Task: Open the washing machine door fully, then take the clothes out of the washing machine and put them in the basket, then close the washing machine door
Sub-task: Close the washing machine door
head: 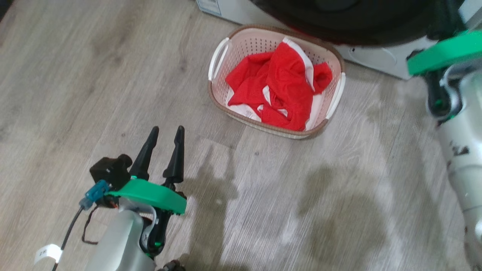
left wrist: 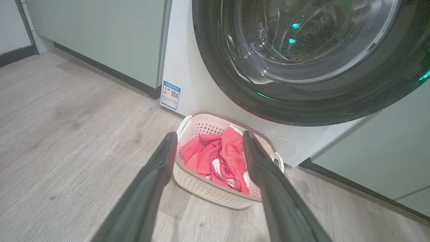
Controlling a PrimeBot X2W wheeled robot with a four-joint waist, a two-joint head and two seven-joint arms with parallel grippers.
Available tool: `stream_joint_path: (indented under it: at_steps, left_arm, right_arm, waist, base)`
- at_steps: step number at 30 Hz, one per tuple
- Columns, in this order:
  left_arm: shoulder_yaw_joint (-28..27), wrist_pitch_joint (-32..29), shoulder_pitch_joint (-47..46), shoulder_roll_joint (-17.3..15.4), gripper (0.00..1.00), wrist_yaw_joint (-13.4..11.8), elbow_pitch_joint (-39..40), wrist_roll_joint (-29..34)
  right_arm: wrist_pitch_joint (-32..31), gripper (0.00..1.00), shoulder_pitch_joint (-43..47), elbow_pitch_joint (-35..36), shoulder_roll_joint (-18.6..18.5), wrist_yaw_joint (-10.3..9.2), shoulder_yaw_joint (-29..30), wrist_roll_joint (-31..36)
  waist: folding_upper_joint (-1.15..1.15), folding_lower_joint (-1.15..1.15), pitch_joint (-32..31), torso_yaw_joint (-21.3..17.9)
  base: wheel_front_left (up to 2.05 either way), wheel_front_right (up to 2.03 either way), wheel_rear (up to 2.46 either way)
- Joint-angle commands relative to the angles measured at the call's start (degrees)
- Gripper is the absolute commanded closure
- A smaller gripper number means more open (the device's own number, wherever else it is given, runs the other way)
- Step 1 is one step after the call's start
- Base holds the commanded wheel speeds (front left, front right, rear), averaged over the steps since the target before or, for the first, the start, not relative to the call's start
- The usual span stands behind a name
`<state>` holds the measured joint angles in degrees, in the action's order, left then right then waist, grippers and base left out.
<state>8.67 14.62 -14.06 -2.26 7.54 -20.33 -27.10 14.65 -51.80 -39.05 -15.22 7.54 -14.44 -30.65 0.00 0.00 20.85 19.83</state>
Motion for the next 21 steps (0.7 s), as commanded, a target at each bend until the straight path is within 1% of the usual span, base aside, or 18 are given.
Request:
stream_joint_path:
  at_steps: [1, 8, 21]
  left_arm:
    - [-1.27, 0.38, -1.47, -0.63, 0.0, -0.05, 1.99, -0.38]
    - [-0.5, 0.38, -2.76, -0.63, 0.0, -0.05, 2.5, -0.71]
    - [0.32, 0.38, -4.11, -0.62, 0.0, -0.05, 3.44, -0.71]
  right_arm:
    - [0.35, 1.0, -2.49, 0.83, -0.3, -0.05, -0.04, 0.4]
    - [0.35, 1.0, -8.0, -1.97, -1.56, -0.05, 3.2, -0.64]
    - [0.35, 1.0, -14.28, -4.24, -2.42, -0.05, 5.71, 0.05]
  waist:
    - [0.0, 0.0, 1.87, -0.29]
    - [0.0, 0.0, 4.13, 0.11]
    - [0.0, 0.0, 6.86, 0.22]
  base:
    - [0.0, 0.0, 0.0]
    - [0.0, 0.0, 0.0]
    - [0.0, 0.0, 0.0]
